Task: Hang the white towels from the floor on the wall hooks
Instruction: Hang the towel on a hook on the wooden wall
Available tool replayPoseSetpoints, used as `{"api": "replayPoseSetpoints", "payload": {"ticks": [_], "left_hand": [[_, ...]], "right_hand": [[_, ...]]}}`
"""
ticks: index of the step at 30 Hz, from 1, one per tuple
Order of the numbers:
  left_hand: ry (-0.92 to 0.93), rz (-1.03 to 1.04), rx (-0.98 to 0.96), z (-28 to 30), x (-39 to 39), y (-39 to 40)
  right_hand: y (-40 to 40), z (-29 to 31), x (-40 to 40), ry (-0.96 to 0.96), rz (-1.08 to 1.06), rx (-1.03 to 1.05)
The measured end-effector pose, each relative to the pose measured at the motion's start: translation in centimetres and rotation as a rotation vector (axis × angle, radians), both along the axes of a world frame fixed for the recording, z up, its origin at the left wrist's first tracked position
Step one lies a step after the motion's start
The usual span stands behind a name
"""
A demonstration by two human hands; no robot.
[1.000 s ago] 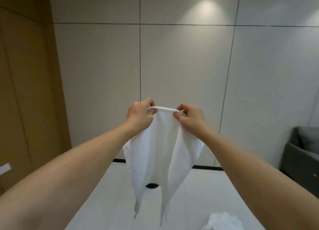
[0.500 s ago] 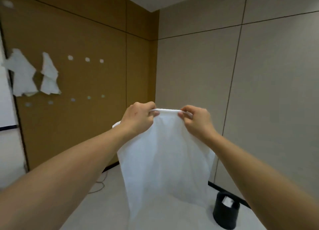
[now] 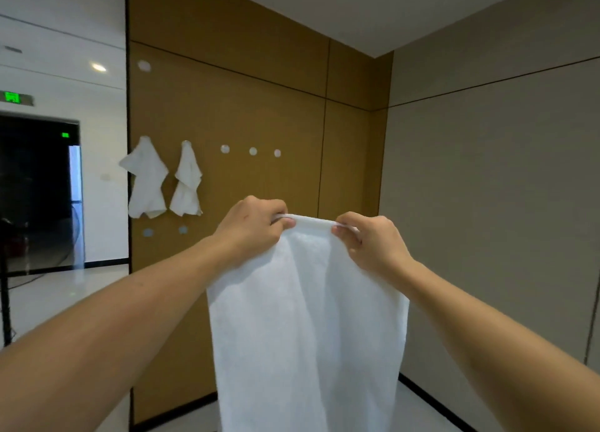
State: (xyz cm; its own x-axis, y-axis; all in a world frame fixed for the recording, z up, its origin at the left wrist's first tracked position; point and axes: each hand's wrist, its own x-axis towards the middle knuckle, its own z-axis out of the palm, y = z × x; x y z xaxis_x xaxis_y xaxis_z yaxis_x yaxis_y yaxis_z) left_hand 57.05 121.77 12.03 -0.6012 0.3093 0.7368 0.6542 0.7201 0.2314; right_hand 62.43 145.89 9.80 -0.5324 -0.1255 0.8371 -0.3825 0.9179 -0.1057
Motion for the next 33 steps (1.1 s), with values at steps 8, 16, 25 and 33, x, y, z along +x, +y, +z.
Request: {"api": "replayPoseSetpoints", "payload": {"ticks": [8,16,25,33], "left_hand": [[0.015,0.077,-0.027,2.1,-13.8,-3.6],[0.064,0.189,-0.084,2.8,-27.3,-3.9],[0.095,0.353,-0.002,5.9,-42.9,-1.2],[0.027,0.243,0.194,8.4,-53.9,-1.3]], "right_hand": [[-2.9,2.1,-16.2,0.019,0.084,0.049],[-2.6,2.5,-32.0,0.035,0.213,0.080],[-0.5,6.6,-50.4,0.091,0.290,0.197],[-0.8,7.9,-64.3,0.355,0.396,0.313]]}}
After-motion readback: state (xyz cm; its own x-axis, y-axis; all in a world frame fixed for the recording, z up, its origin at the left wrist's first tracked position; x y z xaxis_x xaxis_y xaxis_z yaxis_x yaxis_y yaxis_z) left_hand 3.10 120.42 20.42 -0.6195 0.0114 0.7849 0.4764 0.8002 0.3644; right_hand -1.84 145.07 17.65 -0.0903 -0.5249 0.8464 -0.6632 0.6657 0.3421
